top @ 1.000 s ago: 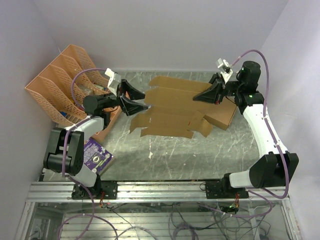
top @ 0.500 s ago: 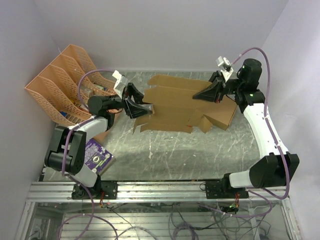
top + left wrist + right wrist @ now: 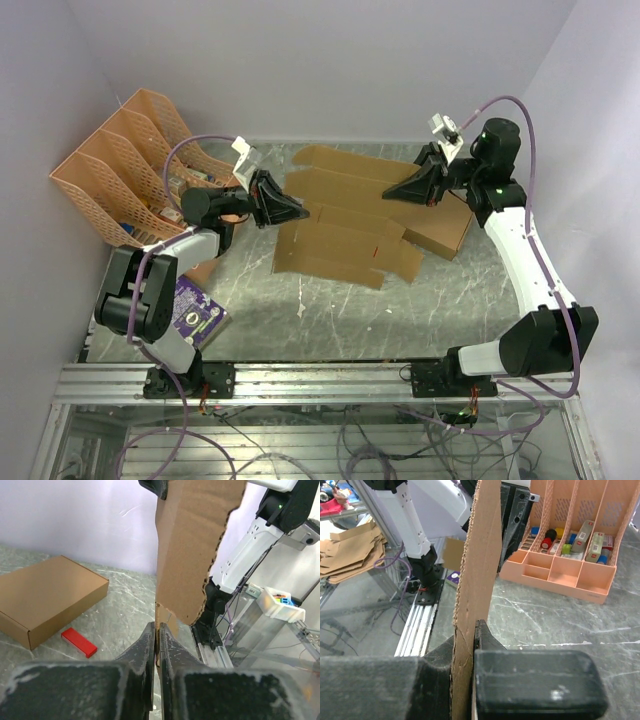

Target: Fold the paper box

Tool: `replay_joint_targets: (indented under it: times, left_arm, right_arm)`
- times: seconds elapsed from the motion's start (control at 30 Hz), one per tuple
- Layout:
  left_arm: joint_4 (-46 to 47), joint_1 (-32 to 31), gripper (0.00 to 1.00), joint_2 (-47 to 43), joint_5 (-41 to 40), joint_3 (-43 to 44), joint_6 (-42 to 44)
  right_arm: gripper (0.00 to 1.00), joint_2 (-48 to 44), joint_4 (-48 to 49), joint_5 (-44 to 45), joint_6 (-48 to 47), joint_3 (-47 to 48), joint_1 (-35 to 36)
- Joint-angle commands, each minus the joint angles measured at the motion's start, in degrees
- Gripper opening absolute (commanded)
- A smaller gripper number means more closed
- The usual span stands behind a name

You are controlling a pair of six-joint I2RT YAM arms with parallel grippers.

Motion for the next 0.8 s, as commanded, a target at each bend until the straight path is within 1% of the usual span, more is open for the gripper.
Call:
replay_joint_targets:
  times: [0.0,0.17,0.2,0.23,0.27,0.3,0.37,0.43,0.47,0.5,0.57,0.63,0.67,0.7,0.77]
  left_arm:
    - [15.4,-0.4,0.07,0.4,0.6,2.3,-1.5]
    - [15.3,-0.3,0.07,-0.3,-0.1,2.1,-0.8]
    - [15.2,0.1,0.12,-0.4,-0.7,2.1,-1.0]
    - [15.1,1.0,0.24,-0.5,-1.8,1.9,-1.6]
    - [15.1,2.5,0.38,-1.0,-3.6,1.4,-2.3]
    - [15.1,4.6,0.48,-1.6,-5.7,0.8,-3.1]
    - [15.2,10.3,0.59,-3.4,-11.7,-1.6,-5.5]
    - [14.7,15.7,0.65,-5.5,-17.4,-4.5,-7.3]
    - [13.5,19.0,0.67,-6.1,-19.5,-5.9,-8.0]
    - [11.1,20.9,0.67,-6.6,-20.7,-6.7,-8.1]
    - [5.3,23.5,0.67,-6.7,-22.3,-8.3,-7.2]
    - [8.3,23.8,0.67,-5.2,-22.7,-9.9,-8.0]
    - [13.2,23.8,0.67,-3.7,-22.5,-10.5,-10.5]
    - [15.2,23.7,0.67,-2.6,-22.2,-10.7,-11.6]
    - [15.4,22.3,0.67,-1.7,-20.4,-10.1,-10.5]
  right_arm:
    - [0.00,-0.5,3.2,-0.9,2.5,-2.1,0.5]
    - [0.00,-0.6,9.0,-1.0,7.2,-4.4,0.1]
    - [0.00,-0.6,10.5,-1.1,8.6,-4.7,-0.2]
    - [0.00,-0.5,12.1,-1.0,10.0,-5.0,-0.8]
    - [0.00,-0.4,13.8,-0.9,11.9,-5.1,-1.6]
    - [0.00,-0.1,15.4,-0.8,13.6,-5.0,-2.6]
    - [0.00,0.3,18.2,-0.7,16.7,-4.6,-4.9]
    - [0.00,0.7,21.0,-0.5,20.0,-3.9,-7.2]
    - [0.00,0.9,23.0,-0.4,22.0,-3.3,-8.1]
    - [0.00,1.2,25.0,-0.1,24.7,-2.7,-8.9]
    - [0.00,2.0,30.3,0.5,30.9,-1.1,-10.0]
    - [0.00,3.0,36.3,1.2,38.1,1.1,-10.6]
    - [0.00,3.6,39.4,1.4,42.2,2.4,-10.9]
    - [0.00,4.3,43.9,1.6,47.8,3.8,-11.0]
    - [0.00,5.8,49.9,2.0,55.5,7.0,-11.1]
